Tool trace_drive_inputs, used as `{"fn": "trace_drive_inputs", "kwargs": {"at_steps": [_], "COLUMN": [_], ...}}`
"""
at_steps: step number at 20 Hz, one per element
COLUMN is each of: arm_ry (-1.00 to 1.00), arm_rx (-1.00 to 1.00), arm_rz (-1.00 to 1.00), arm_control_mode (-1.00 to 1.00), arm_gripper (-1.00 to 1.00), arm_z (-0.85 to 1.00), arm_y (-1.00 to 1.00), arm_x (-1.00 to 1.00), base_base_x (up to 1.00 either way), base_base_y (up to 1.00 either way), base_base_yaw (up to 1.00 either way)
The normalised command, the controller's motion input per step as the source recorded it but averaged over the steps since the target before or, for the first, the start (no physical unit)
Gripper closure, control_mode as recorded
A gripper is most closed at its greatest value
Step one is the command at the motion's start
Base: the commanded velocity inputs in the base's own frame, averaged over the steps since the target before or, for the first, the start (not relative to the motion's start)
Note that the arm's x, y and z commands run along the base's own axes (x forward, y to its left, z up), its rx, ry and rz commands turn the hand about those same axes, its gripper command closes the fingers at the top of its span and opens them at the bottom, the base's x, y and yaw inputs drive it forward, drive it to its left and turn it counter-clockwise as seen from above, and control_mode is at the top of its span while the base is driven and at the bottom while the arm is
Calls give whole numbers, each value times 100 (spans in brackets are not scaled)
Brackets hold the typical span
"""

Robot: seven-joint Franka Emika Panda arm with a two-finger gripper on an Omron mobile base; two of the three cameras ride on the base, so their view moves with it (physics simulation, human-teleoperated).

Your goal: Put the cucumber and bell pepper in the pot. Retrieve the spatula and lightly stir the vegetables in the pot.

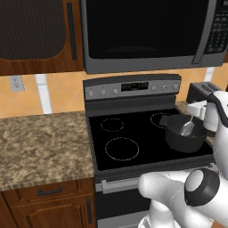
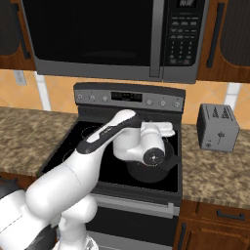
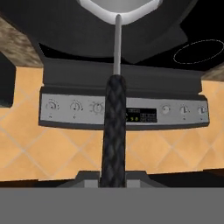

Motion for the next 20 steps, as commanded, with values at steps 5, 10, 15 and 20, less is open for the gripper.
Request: {"fn": "trace_drive_inputs", "kwargs": {"at_steps": [5, 10, 15, 20], "arm_ry": [0, 0, -8, -8], "arm_rx": [0, 0, 0, 3], "arm_rz": [-4, -4, -2, -8], "arm_control_mode": [-100, -100, -100, -100], "arm_gripper": [100, 100, 100, 100], "arm_z": [-43, -41, 3, 94], "arm_y": [-4, -6, -2, -1], "arm_x": [15, 6, -3, -24], "base_base_x": [0, 0, 0, 0], "base_base_y": [0, 0, 0, 0], "base_base_yaw": [0, 0, 0, 0]}}
